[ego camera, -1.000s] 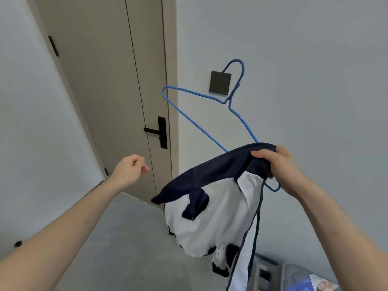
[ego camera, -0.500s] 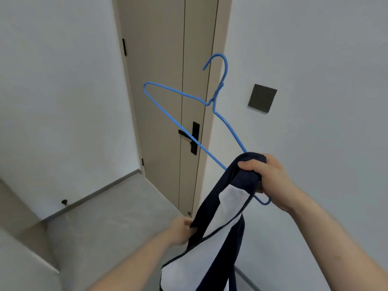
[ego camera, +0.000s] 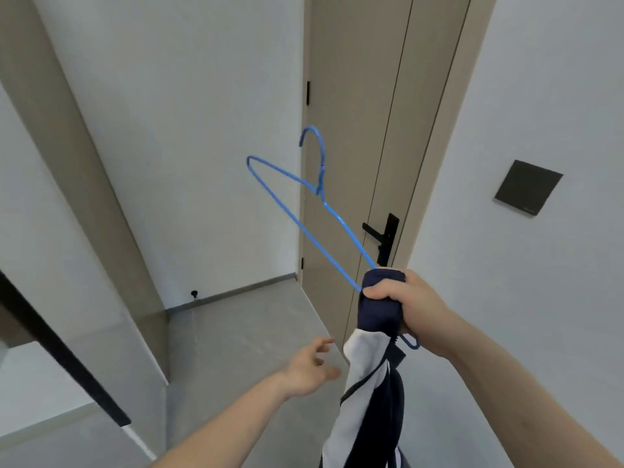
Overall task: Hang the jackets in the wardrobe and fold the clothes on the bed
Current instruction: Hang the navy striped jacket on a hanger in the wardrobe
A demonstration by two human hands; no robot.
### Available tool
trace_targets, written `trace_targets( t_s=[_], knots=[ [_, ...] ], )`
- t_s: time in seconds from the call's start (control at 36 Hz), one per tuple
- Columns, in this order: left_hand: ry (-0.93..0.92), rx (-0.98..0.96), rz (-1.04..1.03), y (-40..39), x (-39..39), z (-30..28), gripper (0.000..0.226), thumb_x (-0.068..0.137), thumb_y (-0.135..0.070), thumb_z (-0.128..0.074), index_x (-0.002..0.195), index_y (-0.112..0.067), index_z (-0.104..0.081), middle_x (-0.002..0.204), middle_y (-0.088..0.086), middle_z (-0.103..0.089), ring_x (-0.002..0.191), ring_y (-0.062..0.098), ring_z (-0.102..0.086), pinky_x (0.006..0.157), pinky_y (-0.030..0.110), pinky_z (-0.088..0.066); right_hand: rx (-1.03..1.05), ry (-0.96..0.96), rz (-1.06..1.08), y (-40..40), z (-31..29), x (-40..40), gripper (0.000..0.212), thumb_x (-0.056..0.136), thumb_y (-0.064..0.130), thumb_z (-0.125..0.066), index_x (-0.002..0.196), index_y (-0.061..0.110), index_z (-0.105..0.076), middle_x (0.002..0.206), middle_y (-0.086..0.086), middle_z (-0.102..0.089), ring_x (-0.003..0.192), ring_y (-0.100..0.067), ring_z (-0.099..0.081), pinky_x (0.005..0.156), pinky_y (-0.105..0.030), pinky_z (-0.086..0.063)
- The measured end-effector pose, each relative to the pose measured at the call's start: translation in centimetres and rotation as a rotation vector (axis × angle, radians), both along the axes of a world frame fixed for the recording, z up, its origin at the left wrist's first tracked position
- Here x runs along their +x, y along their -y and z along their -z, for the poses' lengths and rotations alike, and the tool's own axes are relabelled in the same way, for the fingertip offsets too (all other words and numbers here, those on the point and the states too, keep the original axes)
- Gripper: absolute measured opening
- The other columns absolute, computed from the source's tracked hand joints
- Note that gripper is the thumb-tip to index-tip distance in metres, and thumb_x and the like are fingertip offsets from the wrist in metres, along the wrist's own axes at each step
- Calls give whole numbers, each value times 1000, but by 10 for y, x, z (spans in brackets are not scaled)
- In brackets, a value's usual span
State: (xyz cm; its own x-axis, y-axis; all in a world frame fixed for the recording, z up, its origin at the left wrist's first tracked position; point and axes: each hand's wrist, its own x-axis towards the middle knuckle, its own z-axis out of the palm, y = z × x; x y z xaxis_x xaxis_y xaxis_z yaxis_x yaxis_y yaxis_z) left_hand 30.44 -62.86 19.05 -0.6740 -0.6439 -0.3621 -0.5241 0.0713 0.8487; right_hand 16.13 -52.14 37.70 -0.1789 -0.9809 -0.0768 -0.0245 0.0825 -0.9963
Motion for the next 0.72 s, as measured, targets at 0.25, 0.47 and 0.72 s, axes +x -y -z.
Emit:
trace_targets(
  t_s=[0.25,0.47,0.72],
  knots=[
    [13,-73,40,8,38,5,31,91,-4,-71,121,3,-63,101,-7,-66,95,7,-57,82,10,-48,-18,-79,-190,26,-15,34,31,62,31,-69,70,4,-55,72,-11,-54,71,-25,-51,62,-32,-39],
    [40,-298,-120,36,70,19,125,68,-43,-87,161,-20,-8,161,-6,-14,151,16,-16,121,26,-17,-25,169,-137,38,-25,69,18,49,27,-71,60,26,-57,93,-5,-41,83,-22,-40,62,-27,-36],
    [-106,60,-370,45,154,46,103,77,-20,-90,149,-24,-16,122,5,-62,112,17,-62,91,25,-52,-59,243,-122,31,-36,81,29,64,13,-66,92,7,-72,83,-13,-71,73,-23,-70,61,-30,-57]
  ],
)
